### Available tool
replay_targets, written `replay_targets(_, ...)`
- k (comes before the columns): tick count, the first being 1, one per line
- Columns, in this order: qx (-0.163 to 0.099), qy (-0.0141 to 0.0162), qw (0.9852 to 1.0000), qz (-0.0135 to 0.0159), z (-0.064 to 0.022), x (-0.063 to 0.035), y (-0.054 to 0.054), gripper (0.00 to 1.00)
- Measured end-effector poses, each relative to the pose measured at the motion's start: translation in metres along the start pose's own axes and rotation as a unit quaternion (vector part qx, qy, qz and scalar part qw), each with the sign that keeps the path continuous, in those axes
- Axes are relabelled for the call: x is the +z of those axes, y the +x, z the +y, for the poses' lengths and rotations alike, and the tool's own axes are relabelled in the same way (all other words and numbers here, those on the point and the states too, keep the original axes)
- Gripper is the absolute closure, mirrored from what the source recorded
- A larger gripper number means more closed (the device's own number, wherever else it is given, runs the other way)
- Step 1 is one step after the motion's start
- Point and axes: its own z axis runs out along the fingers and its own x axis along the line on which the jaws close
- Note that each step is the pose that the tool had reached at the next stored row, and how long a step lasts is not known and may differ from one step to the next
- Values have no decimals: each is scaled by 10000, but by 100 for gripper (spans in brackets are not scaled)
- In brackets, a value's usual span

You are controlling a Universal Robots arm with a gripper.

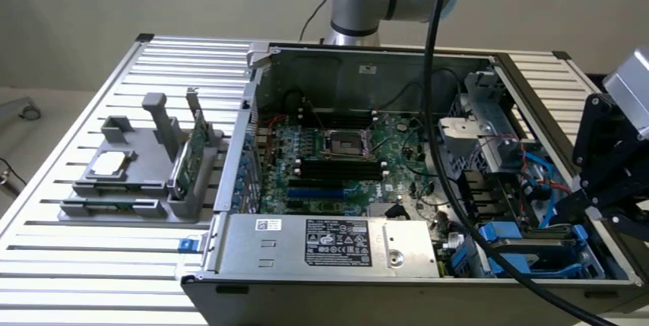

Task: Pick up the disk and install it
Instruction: 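Insert the disk into the insertion slot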

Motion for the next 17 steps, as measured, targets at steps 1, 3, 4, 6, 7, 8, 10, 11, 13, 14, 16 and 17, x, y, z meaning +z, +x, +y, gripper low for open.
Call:
replay_targets(1,-7,-1,10000,1,-2,17,2,89)
replay_targets(3,-20,-2,10000,0,-4,55,3,89)
replay_targets(4,-27,-2,10000,0,-5,74,3,89)
replay_targets(6,-45,-2,10000,2,-7,110,-3,89)
replay_targets(7,-55,-2,10000,2,-8,130,-7,89)
replay_targets(8,-68,-3,10000,2,-9,151,-12,89)
replay_targets(10,-93,-3,10000,3,-11,189,-24,89)
replay_targets(11,-105,-4,9999,4,-13,208,-31,89)
replay_targets(13,-130,-4,9999,5,-15,246,-43,89)
replay_targets(14,-140,-4,9999,4,-16,266,-49,89)
replay_targets(16,-158,-3,9999,5,-18,305,-60,89)
replay_targets(17,-165,-3,9999,6,-20,323,-65,89)
